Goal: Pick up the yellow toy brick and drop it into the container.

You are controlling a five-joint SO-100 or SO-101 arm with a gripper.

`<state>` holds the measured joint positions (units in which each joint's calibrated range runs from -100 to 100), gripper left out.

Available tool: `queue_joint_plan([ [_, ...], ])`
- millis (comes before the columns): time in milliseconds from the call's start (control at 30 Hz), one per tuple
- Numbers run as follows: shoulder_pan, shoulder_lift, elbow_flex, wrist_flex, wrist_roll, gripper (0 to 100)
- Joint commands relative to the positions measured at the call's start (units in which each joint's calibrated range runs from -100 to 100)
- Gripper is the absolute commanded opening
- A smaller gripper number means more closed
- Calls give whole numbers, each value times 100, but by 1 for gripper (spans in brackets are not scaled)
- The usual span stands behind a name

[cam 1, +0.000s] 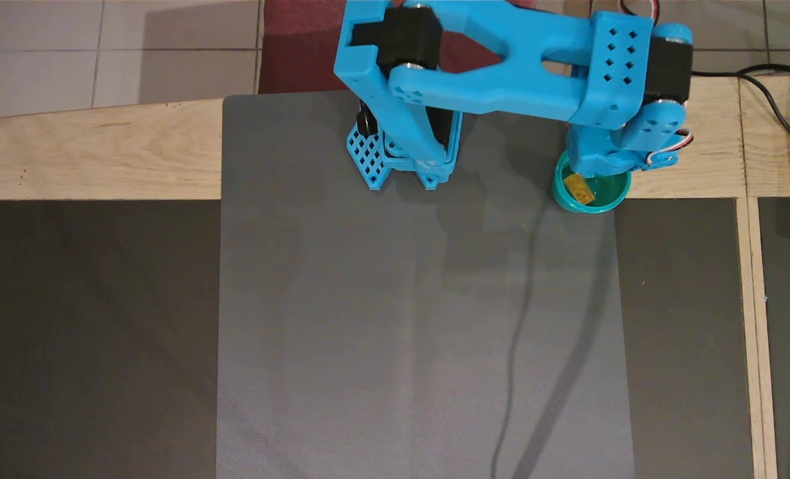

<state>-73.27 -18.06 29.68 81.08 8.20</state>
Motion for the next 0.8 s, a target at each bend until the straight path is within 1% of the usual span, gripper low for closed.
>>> queue_joint_plan([
  [0, 244, -99, 11, 17, 17, 4],
  [33, 507, -142, -44, 44, 11, 0],
  [100, 809, -150, -89, 141, 22, 1],
  [200, 1792, -150, -441, 488, 6, 0],
  [233, 1977, -150, -558, 595, 6, 0],
  [333, 2852, -268, -1280, 1128, 1, 0],
  [500, 3966, -1297, -1813, 1332, 1, 0],
  [633, 5057, -2587, -1731, 1332, 22, 0],
  [767, 6171, -3362, -1578, 1296, 27, 0],
])
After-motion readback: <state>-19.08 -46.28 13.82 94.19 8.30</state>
